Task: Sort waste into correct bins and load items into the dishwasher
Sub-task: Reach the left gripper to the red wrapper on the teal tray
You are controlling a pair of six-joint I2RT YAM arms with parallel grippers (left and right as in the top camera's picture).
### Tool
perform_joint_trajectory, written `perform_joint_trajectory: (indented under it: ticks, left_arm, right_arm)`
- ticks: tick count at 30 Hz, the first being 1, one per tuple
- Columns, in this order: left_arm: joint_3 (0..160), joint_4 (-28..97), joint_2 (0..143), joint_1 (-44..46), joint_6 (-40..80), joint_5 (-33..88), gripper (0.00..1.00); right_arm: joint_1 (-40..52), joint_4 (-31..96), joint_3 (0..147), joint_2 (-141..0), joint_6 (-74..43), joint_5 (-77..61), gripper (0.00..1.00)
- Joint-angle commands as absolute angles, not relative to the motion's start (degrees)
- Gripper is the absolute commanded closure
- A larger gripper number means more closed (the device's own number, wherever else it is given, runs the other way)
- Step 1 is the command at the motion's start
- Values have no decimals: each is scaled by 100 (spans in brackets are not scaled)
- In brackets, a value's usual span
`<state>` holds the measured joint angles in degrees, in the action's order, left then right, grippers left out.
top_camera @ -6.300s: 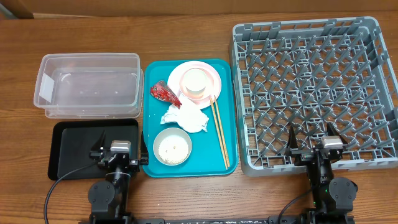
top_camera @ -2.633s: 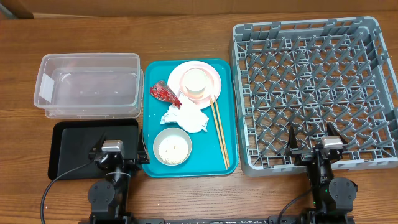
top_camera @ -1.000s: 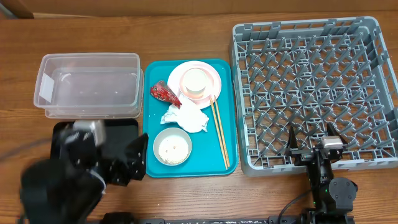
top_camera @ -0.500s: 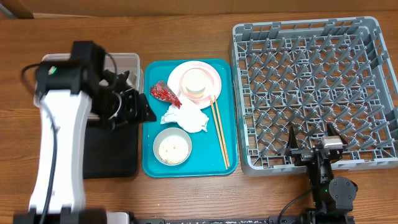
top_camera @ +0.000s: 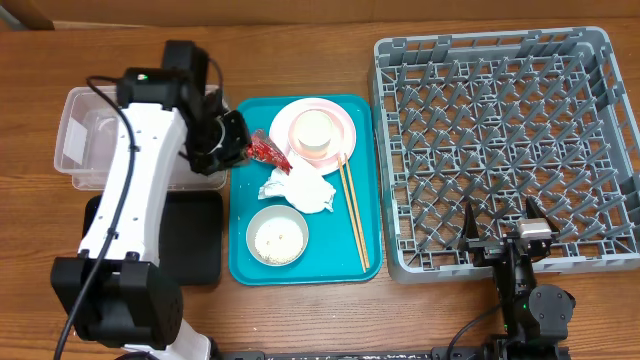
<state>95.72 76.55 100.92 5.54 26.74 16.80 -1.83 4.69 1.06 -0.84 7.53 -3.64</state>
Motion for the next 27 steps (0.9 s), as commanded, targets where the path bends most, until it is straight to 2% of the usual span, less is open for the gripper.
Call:
perform_joint_trajectory:
  ticks: [1,2,3,5,9,12,17,20,27]
  left_arm:
    - [9649,7369,10071,886,3756,637,86]
    - [9647,7220,10090,974,4014,392,71]
    - [9647,7118,10119,1015,4187,237,62]
    - [9647,6901,10206,1081,4539,108,51]
    - [9647,6810,10425,1087,4880,156,48]
    - [9647,6716,10779,1087,5194,174,49]
    - [9647,6401,11174,1094,5190,456,51]
    - [9647,6219,11397,1094,5194,454,47]
    - [9647,6139,11804,1096,5196,456,47]
  right_arm:
    - [-161,440,47,-25,753,-375,0]
    - [-161,440,47,-23,753,-375,0]
    - [-161,440,47,-25,753,-375,0]
    - [-161,440,47,-25,753,-375,0]
    - [-161,443,47,-25,753,-375,0]
    - [-161,440,47,-25,755,-375,0]
    - [-161,440,47,-25,755,-375,0]
    - [-161,443,47,-23,753,-375,0]
    - [-161,443,47,-23,753,-375,0]
